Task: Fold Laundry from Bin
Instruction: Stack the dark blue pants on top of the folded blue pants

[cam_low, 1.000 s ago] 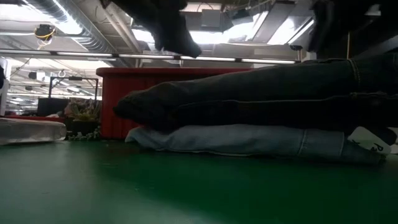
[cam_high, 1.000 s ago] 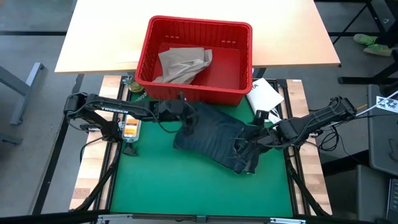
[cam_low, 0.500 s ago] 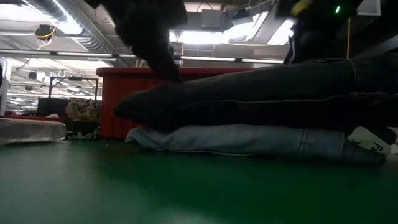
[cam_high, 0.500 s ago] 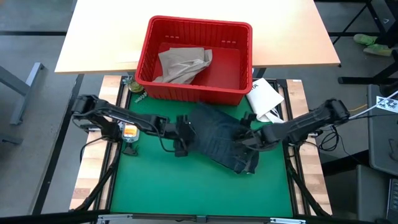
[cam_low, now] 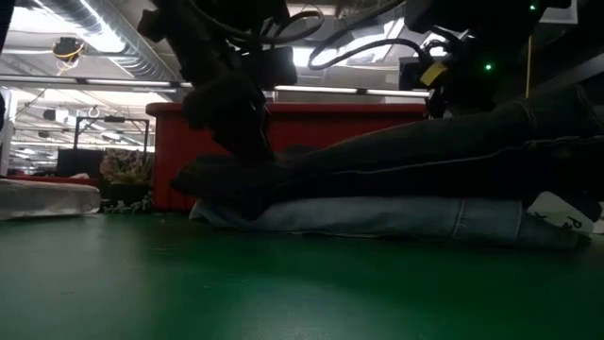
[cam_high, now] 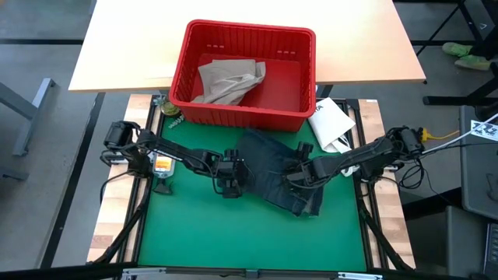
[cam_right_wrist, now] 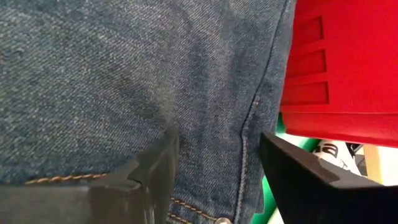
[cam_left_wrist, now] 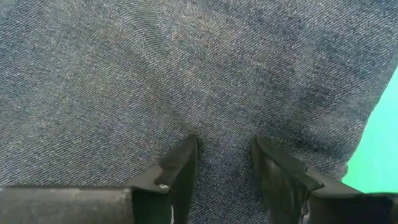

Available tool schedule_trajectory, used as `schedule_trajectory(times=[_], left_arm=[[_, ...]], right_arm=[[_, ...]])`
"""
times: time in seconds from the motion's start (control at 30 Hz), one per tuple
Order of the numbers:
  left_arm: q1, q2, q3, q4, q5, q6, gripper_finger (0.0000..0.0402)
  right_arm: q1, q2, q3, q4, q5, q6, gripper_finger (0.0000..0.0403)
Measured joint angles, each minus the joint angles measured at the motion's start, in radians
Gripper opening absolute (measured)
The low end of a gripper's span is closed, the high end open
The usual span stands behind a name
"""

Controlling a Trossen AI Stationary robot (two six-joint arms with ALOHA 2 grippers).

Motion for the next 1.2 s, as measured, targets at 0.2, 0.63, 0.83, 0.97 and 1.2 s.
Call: schedule_trajectory(times=[0.2, 0.63, 0.83, 0.97, 1.2], left_arm=[[0.0, -0.015, -0.005, 0.003, 0.002, 0.0, 0.0151], [0.003, -0.206, -0.012, -0.014, 0.002, -0.001, 0.0151], [0.027, -0.22, -0.011, 0.097, 0.001, 0.001, 0.0151], [0.064, -0.221, -0.01, 0.152, 0.0, 0.002, 0.0151], [0.166, -0.203, -0.006, 0.19, -0.001, 0.002, 0.0151]], right_arm=[[0.001, -0.006, 0.024, -0.026, -0.013, -0.001, 0.0225], [0.001, -0.003, 0.323, -0.214, -0.026, -0.085, 0.0225], [0.001, -0.004, 0.352, -0.155, -0.029, -0.086, 0.0225], [0.008, 0.006, 0.351, -0.127, -0.095, -0.085, 0.0225], [0.082, 0.044, 0.309, 0.011, -0.121, -0.083, 0.0225]])
